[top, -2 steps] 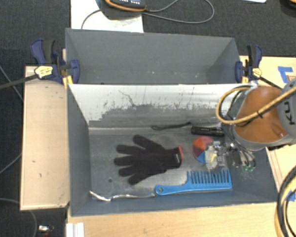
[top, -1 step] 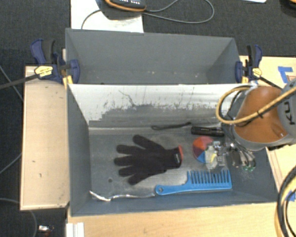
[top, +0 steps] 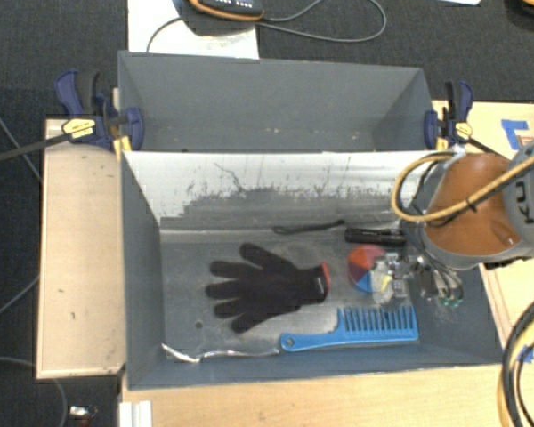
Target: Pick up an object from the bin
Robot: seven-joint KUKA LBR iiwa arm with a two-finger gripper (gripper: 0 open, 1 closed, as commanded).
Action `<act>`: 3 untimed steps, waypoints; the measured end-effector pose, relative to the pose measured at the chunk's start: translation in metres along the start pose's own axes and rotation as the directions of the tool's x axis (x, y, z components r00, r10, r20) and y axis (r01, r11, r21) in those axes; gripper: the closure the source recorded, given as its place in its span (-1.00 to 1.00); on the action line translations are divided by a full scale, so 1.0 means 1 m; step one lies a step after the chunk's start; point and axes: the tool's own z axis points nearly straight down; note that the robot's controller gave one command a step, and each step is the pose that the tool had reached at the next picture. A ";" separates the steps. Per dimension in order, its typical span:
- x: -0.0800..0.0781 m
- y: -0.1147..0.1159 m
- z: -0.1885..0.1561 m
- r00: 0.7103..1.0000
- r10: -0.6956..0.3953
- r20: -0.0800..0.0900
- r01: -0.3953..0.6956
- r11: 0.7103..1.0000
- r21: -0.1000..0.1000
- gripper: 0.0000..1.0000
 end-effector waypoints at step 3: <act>-0.002 0.000 -0.070 1.000 -0.003 0.002 0.003 1.000 0.000 1.00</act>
Offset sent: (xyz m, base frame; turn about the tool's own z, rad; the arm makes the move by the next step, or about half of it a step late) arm -0.0011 0.0003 0.0229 -0.0012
